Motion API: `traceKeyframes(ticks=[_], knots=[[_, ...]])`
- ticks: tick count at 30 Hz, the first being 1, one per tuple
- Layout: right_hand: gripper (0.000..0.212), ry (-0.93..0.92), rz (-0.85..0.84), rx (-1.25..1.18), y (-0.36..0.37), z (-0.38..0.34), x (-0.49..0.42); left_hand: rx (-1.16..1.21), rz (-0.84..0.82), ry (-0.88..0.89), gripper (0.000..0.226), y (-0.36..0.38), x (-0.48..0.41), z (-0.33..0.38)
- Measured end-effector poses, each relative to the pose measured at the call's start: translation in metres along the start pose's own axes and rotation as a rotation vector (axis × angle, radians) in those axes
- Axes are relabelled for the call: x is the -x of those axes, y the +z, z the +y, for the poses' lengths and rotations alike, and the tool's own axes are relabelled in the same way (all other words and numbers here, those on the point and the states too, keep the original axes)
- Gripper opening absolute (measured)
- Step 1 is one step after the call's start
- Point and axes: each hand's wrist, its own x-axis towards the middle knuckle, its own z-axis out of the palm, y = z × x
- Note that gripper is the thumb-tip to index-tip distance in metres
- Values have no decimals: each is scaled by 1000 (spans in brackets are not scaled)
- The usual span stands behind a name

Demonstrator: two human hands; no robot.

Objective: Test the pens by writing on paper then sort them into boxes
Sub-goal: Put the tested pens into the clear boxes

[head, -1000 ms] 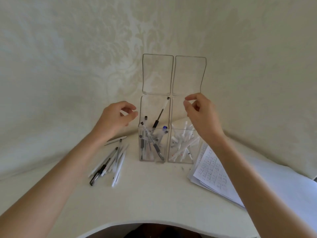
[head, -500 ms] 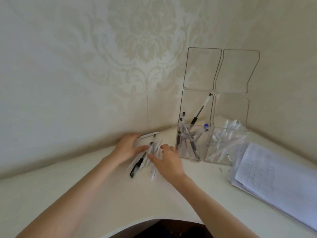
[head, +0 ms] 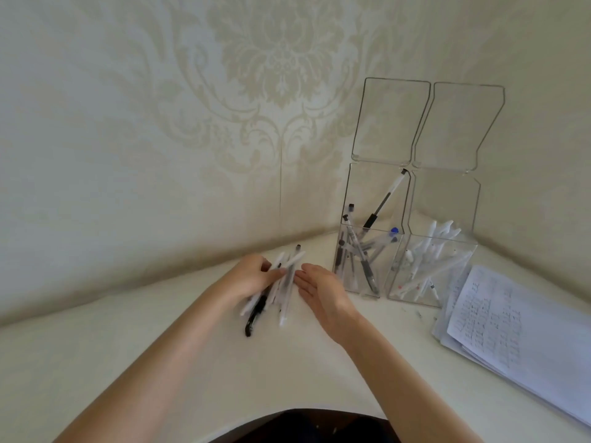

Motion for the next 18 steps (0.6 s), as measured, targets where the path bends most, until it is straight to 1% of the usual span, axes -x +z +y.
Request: traceKeyframes(ticks=[2, 3, 5, 6, 9, 11, 13, 15, 18], knots=[[55, 34, -50, -120, 3, -2, -1, 73, 26, -8, 41, 4, 3, 0], [64, 57, -64, -177, 2, -4, -2, 63, 40, -22, 41, 6, 2, 1], [71, 75, -66, -204, 0, -7, -4, -22, 54, -56, 37, 11, 1, 4], [70, 58, -53, -121, -2, -8, -3, -66, 53, -86, 36, 14, 0, 7], [51, -53, -11, 258, -12, -6, 4, -194, 55, -204, 54, 23, -5, 17], [29, -158, -18, 475, -26, -3, 9, -259, 60, -232, 51, 26, -9, 24], [16, -291, -31, 726, -42, -3, 14, -310, 57, -214, 43, 28, -10, 28], [16, -379, -36, 881, -54, 0, 17, -364, 76, -198, 39, 29, -10, 28], [18, -455, -29, 930, -59, 5, 18, -424, 106, -168, 29, 28, -6, 28]])
